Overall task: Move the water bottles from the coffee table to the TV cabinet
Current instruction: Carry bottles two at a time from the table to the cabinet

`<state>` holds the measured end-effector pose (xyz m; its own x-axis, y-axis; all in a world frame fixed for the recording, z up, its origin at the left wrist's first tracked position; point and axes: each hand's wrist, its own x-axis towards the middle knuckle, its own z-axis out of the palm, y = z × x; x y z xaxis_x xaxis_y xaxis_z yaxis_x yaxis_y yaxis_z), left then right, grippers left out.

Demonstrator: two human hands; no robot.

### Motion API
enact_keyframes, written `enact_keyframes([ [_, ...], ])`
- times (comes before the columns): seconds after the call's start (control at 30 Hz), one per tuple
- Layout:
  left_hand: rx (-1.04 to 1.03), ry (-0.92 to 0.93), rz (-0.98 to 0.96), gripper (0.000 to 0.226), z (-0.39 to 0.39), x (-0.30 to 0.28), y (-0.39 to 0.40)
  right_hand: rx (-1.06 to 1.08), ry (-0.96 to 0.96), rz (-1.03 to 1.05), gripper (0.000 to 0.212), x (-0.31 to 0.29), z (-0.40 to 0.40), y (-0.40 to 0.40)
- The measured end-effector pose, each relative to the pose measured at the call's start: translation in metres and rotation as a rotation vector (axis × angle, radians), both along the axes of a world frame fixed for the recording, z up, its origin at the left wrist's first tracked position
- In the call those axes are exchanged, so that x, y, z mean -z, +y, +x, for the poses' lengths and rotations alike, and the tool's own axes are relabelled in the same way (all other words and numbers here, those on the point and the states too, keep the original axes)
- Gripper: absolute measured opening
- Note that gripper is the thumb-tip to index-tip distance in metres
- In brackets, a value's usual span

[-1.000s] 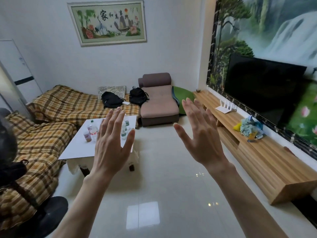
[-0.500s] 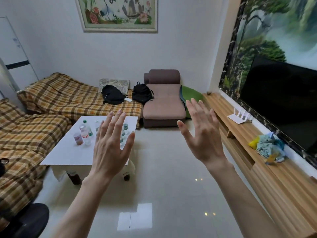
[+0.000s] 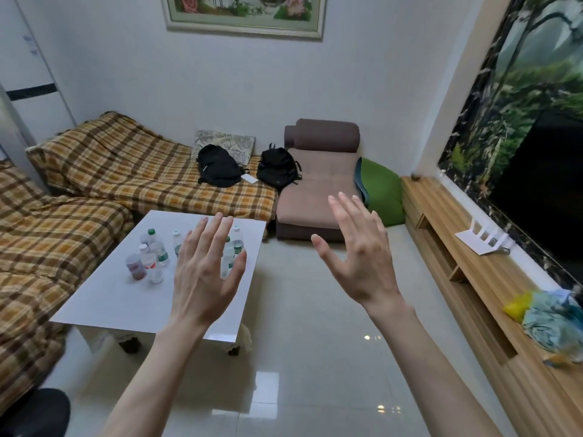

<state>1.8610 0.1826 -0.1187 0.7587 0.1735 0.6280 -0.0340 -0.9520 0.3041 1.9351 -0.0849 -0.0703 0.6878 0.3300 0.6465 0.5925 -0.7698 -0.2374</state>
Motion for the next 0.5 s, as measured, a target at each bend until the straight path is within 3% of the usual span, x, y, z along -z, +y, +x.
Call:
enact_keyframes([
  [0.33, -0.073, 0.095, 0.012, 0.066, 0.161, 0.037, 0.02, -0.093, 0.053, 0.054, 0.067, 0.033, 0.174, 0.031],
  [0.5, -0.184, 0.13, -0.018, 0.067, 0.253, 0.044, 0.029, -0.225, 0.116, -0.022, 0.069, 0.035, 0.283, 0.038],
])
